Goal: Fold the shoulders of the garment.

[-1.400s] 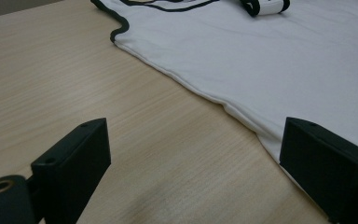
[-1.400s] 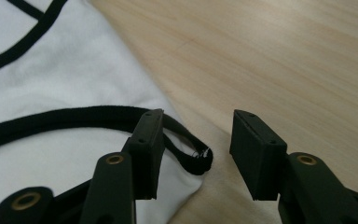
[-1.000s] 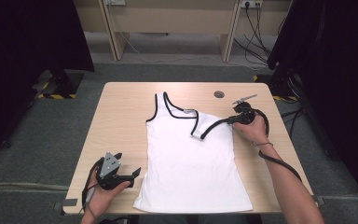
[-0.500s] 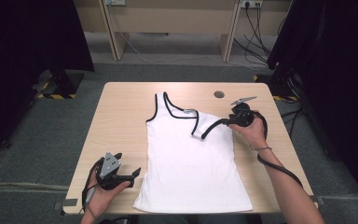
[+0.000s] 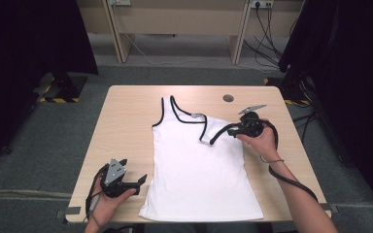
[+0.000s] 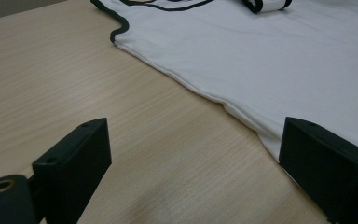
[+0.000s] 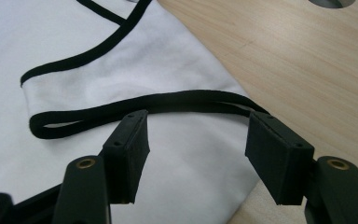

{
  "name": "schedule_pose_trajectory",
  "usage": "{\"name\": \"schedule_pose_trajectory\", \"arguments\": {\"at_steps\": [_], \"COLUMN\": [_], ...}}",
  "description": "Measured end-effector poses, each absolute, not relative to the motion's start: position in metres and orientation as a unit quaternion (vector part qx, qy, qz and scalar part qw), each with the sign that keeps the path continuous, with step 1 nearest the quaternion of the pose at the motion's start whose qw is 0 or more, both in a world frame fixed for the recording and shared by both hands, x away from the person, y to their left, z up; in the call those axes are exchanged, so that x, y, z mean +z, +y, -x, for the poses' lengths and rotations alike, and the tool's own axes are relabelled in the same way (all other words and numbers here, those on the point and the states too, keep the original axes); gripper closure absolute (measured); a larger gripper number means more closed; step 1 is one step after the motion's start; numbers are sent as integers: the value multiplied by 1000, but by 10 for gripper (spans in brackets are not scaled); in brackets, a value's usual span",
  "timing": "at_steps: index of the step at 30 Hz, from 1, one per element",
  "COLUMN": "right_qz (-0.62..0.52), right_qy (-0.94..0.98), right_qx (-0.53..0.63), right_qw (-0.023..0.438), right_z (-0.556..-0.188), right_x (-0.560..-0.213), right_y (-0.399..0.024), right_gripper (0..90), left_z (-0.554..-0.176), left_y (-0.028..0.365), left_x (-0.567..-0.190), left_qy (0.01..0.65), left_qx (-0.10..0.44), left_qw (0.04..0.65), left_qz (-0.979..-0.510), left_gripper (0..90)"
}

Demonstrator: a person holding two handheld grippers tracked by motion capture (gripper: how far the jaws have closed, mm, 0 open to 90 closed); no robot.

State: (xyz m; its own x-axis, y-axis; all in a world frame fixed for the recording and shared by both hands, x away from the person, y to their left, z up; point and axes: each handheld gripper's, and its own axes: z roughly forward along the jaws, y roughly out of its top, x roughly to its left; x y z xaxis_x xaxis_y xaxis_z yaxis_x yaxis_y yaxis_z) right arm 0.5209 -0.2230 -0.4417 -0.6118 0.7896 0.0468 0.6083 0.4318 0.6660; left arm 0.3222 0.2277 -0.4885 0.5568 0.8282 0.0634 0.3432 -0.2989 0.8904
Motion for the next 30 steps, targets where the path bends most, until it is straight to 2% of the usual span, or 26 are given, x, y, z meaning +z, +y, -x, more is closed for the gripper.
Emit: {"name": "schedule_pose_trajectory", "arguments": {"at_steps": [2,3,11,30], "right_qz": [-421,-421,-422,-427], "right_qy": [835,835,832,828], "right_qx": [330,330,335,339], "right_qw": [132,132,131,131], "right_z": [-518,-518,-511,-486], "right_x": [-442,-442,-440,-439], "right_y": [-223,-223,-222,-235], "right_gripper": [363,316,267,229], "left_z": [-322,-322,-322,-322], "left_y": [228,227,227,226], "left_x": [-489,-488,-489,-489], "left_qy": [386,385,387,384], "left_qx": [270,272,272,275], "left_qw": [449,448,448,444], "left_qz": [-759,-760,-759,-761], "left_gripper": [86,86,90,89]}}
